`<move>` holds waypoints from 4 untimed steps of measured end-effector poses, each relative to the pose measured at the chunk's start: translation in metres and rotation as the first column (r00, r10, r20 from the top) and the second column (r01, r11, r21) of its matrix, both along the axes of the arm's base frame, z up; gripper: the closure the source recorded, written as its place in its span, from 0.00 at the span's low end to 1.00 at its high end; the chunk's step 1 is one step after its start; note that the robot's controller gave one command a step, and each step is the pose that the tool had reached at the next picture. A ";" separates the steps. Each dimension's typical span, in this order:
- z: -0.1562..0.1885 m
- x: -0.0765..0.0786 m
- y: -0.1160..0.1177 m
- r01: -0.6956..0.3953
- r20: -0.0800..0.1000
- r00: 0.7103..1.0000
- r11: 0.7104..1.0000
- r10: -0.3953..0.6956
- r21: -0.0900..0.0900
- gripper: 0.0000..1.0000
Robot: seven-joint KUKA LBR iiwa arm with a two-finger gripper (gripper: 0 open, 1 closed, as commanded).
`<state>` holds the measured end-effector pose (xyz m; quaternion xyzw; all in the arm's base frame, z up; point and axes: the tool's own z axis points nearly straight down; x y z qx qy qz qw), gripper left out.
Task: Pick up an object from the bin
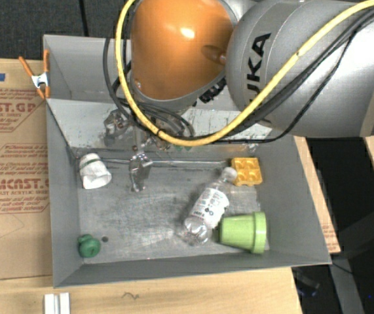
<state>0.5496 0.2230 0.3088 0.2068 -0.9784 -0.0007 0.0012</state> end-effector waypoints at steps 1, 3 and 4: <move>-0.022 0.000 -0.007 -0.059 0.016 0.998 0.998 0.059 0.004 0.00; 0.162 0.003 -0.031 0.039 0.009 0.999 0.999 -0.039 0.002 1.00; 0.118 0.003 -0.050 -0.033 0.010 0.999 0.999 0.033 0.002 1.00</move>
Offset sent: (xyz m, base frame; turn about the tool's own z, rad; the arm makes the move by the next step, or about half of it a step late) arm 0.0026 -0.0320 0.1603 0.0401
